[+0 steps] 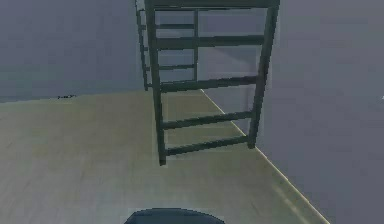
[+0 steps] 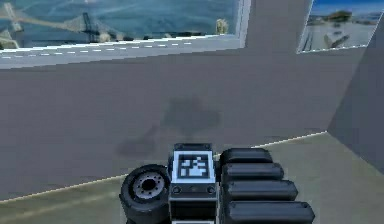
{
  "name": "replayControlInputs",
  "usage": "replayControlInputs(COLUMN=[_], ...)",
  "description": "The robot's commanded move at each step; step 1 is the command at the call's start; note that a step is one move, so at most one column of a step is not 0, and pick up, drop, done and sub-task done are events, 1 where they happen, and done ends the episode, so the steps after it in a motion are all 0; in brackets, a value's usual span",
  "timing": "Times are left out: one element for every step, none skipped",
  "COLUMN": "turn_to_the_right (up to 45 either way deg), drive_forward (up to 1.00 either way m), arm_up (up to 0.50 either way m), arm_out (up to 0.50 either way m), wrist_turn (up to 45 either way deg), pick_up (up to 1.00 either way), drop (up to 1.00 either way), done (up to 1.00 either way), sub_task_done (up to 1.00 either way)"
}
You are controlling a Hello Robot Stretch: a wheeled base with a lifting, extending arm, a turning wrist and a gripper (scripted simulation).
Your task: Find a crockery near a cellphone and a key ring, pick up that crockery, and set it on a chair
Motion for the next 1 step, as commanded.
replayControlInputs(turn_to_the_right=[-21.0], drive_forward=[0.00], arm_up=[0.00], arm_out=[0.00], wrist_turn=[0.0], pick_up=[0.00], drop=[0.00], done=[0.00], sub_task_done=[0.00])
